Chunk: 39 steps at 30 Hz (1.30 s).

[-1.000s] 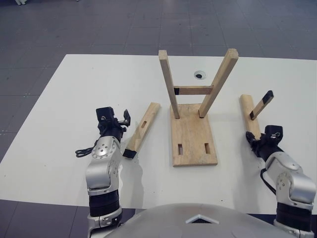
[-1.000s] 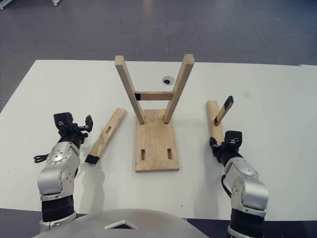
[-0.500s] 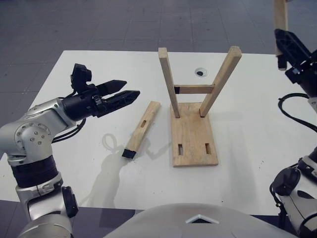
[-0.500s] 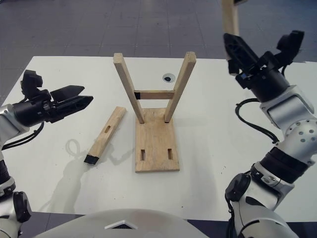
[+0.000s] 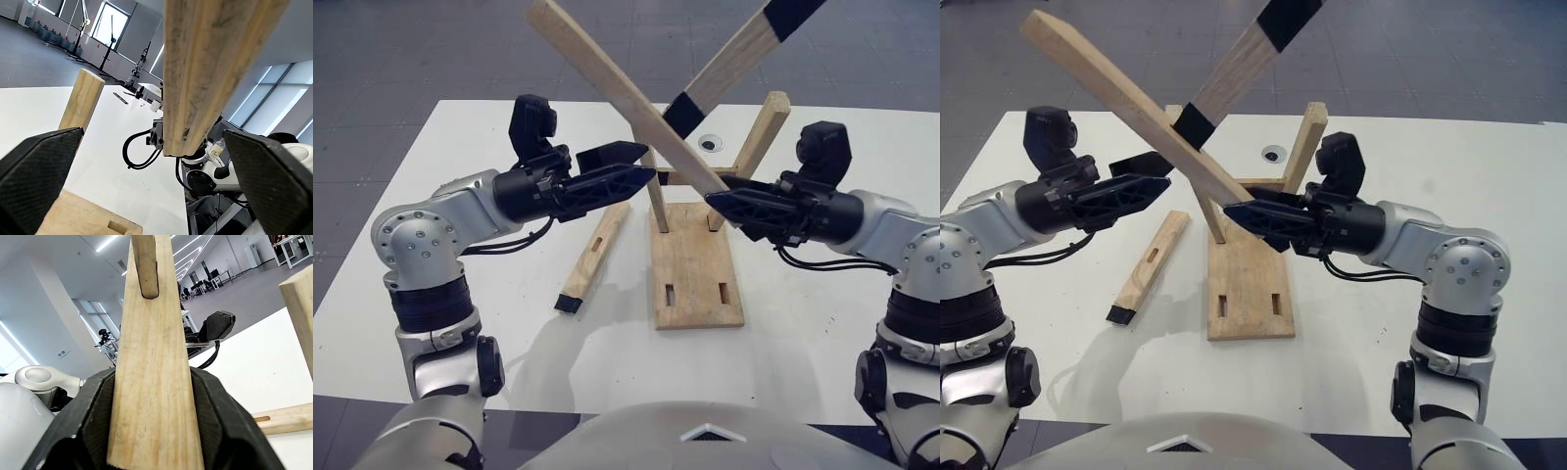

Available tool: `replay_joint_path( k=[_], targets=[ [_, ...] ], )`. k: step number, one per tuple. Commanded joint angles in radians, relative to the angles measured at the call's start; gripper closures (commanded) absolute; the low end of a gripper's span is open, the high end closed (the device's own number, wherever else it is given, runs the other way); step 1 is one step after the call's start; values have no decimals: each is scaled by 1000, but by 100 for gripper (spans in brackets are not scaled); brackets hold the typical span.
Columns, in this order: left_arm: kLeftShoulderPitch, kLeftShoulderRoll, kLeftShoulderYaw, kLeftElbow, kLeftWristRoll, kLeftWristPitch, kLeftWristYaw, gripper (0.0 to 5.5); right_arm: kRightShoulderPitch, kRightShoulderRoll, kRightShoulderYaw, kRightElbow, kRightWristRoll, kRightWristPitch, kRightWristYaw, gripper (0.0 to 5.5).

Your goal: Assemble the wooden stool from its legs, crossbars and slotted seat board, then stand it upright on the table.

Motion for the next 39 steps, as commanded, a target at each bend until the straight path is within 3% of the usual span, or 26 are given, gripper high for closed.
replay_joint_path(
  k=[1, 10, 30, 37, 39],
  targets=[
    [-26, 13, -17, -3, -68, 41, 1, 23, 4, -1, 44, -11, -46, -51, 33, 346],
    [-54, -33, -28, 43, -164, 27, 86, 23, 25, 19, 111, -46, -61, -86, 27, 346],
    [-33, -18, -56, 34, -193, 7, 129, 329, 38, 16, 126, -56, -65, -117, -9, 346],
    [-37, -21, -62, 39, -204, -3, 138, 334, 35, 10, 127, -28, -84, -95, -74, 346],
    [-36, -24, -59, 38, -192, -18, 139, 336, 36, 10, 122, -17, -77, -97, -73, 303]
  ],
)
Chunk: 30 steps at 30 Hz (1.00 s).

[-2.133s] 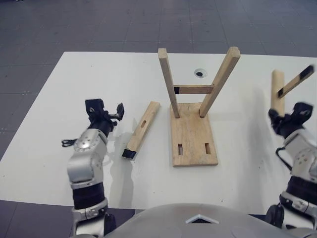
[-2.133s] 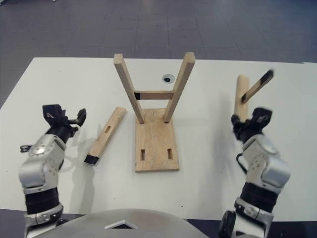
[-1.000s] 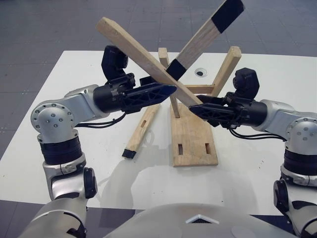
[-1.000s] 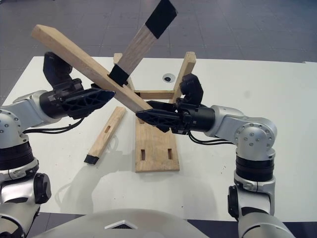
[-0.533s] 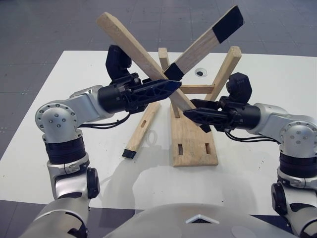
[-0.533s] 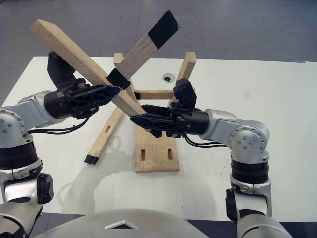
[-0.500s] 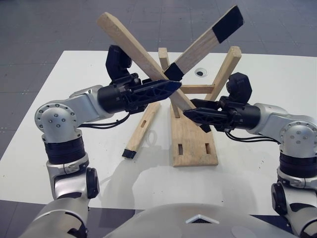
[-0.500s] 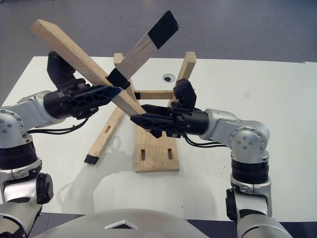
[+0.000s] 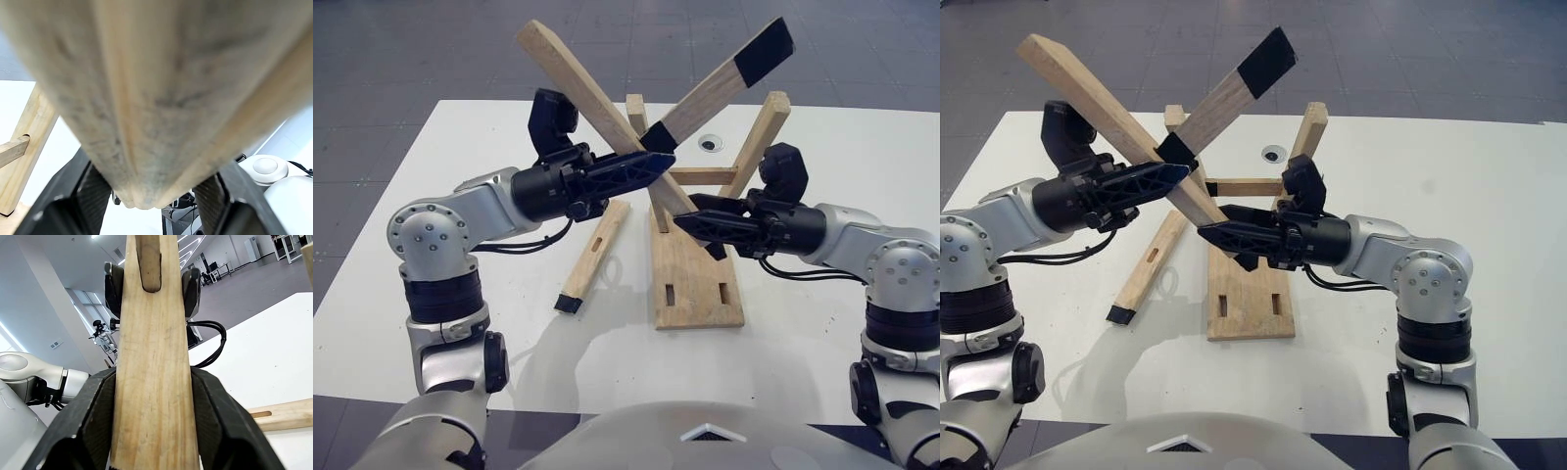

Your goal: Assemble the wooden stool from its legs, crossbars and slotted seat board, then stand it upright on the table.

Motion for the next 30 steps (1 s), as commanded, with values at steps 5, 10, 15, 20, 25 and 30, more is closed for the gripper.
replay_joint_path(
  k=[5, 10, 15, 20, 25, 30],
  targets=[
    [6, -2, -8, 3, 51, -44, -5, 344, 13, -20, 0, 10, -16, 3, -25, 223],
    [14, 16, 16, 26, 95, -84, -13, 344, 28, -49, 0, 7, -52, -9, -14, 133],
    [60, 98, -14, -40, 172, -104, -107, 344, 93, -184, -23, 65, -195, -71, 67, 95],
    [166, 168, -165, -134, 420, -269, -249, 344, 165, -265, -73, 162, -290, -142, 137, 95],
    [237, 116, -259, -43, 599, -482, -359, 344, 247, -275, -83, 143, -315, -149, 159, 95],
    [285, 94, -318, -17, 649, -521, -415, 344, 254, -310, -81, 150, -329, -134, 184, 95]
  ],
)
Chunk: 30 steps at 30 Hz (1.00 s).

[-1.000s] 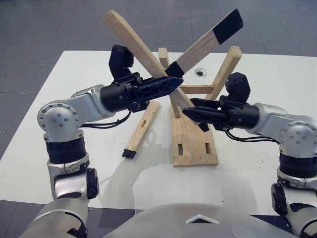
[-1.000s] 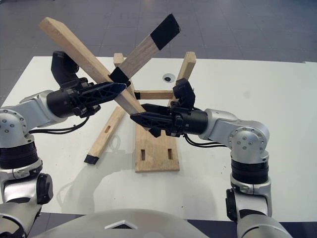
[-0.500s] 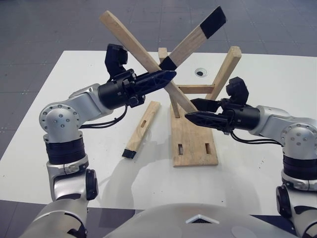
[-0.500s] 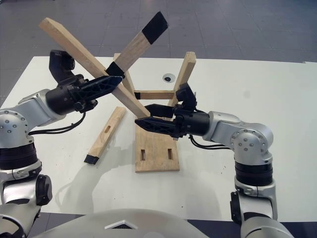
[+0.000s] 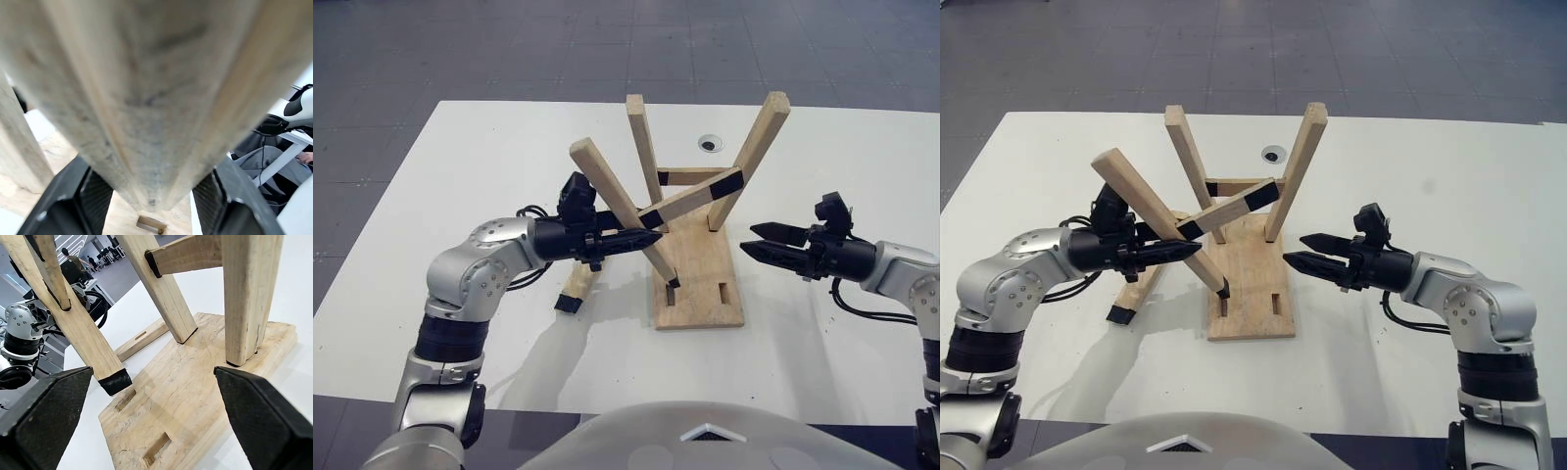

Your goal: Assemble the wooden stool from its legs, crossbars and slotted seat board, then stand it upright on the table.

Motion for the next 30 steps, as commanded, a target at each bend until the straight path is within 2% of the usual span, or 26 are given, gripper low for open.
replay_joint_path(
  k=[1, 18, 23, 26, 30],
  targets=[
    [35, -1, -42, 8, 38, -22, -45, 344, -4, -45, -10, -1, -19, 19, 22, 95],
    [-21, 57, -32, 100, 128, -63, -147, 344, 26, -26, -11, -42, -17, 28, -3, 95],
    [20, 72, -119, 86, 215, -136, -187, 344, 35, -17, -12, -67, 0, 37, -14, 95],
    [-15, 77, -181, 154, 316, -263, -232, 344, 42, -20, -6, -88, 9, 50, -7, 95],
    [-84, 65, -183, 222, 326, -302, -249, 344, 55, -25, 2, -107, 14, 56, 1, 95]
  ],
)
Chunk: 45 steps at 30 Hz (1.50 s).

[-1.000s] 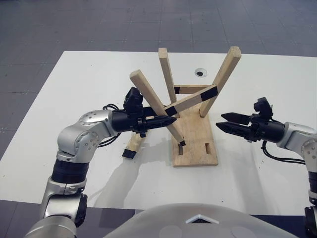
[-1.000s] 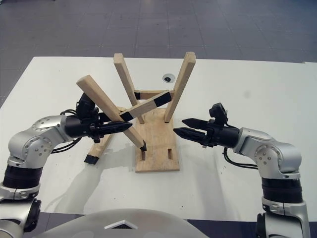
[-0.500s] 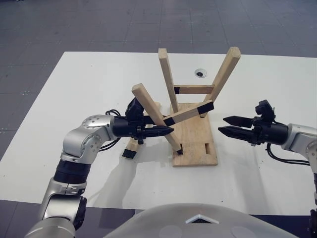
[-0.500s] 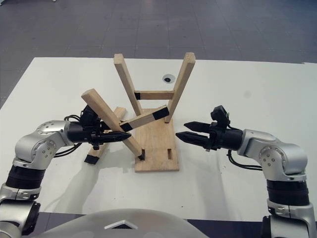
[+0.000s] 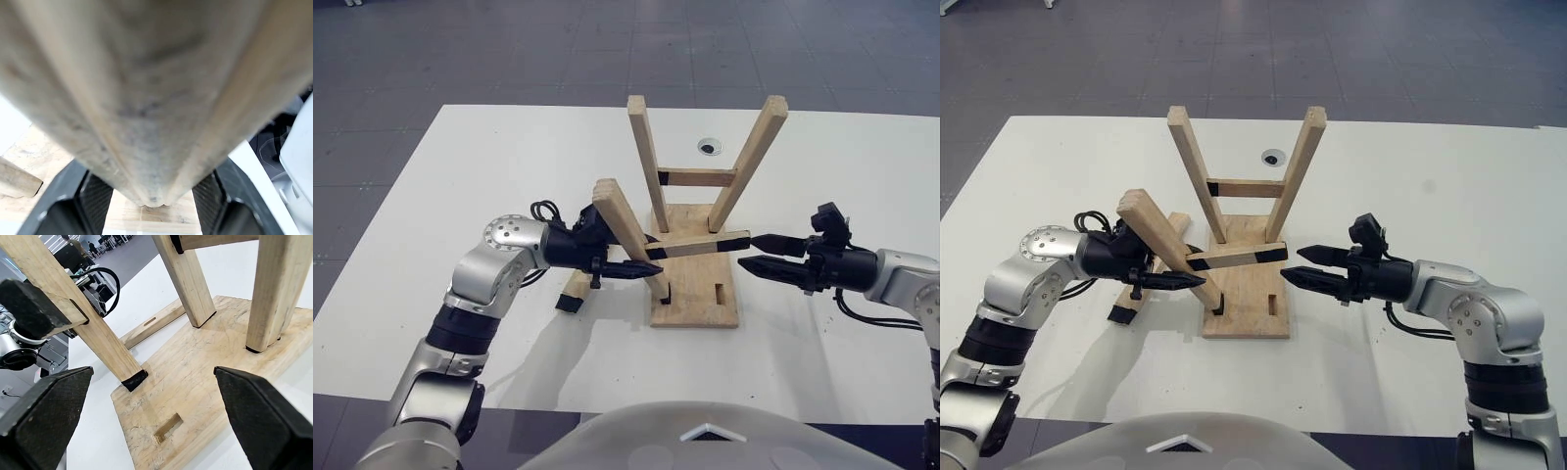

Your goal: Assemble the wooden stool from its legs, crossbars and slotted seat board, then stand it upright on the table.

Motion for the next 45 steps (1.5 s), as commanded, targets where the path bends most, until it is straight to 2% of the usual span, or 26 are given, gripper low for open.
replay_joint_path(
  k=[1, 6, 8, 10, 15, 20, 23, 29, 37, 41, 45],
  targets=[
    [-33, 16, -20, 85, 81, 10, 6, 344, 6, -1, 2, -23, 5, 13, 2, 95],
    [-4, 16, -35, 97, 139, -97, 28, 344, 30, 11, -10, -39, 8, 9, -18, 95],
    [60, 22, -77, 75, 230, -203, 58, 344, 49, -2, -29, -27, -9, -4, -23, 95],
    [119, 29, -117, 64, 306, -294, 81, 344, 30, 2, -68, 42, -39, -15, -77, 95],
    [214, 54, -178, 78, 350, -379, 74, 344, -73, 42, -174, 182, -80, -28, -248, 95],
    [254, 94, -202, 164, 383, -446, 56, 344, -156, 82, -216, 156, -64, 10, -377, 95],
    [233, 86, -216, 202, 439, -453, 108, 344, -209, 75, -191, 127, -38, 105, -414, 95],
    [139, 58, -219, 168, 404, -336, 137, 344, -250, 61, -206, 58, 30, 177, -394, 95],
    [121, 64, -229, 160, 387, -305, 175, 344, -453, 38, -229, -125, 278, 249, -397, 95],
    [107, 44, -226, 184, 376, -285, 214, 344, -535, 53, -160, -175, 338, 238, -391, 95],
    [73, 4, -224, 210, 355, -232, 283, 344, -523, 126, 27, -197, 202, 167, -392, 95]
  ],
)
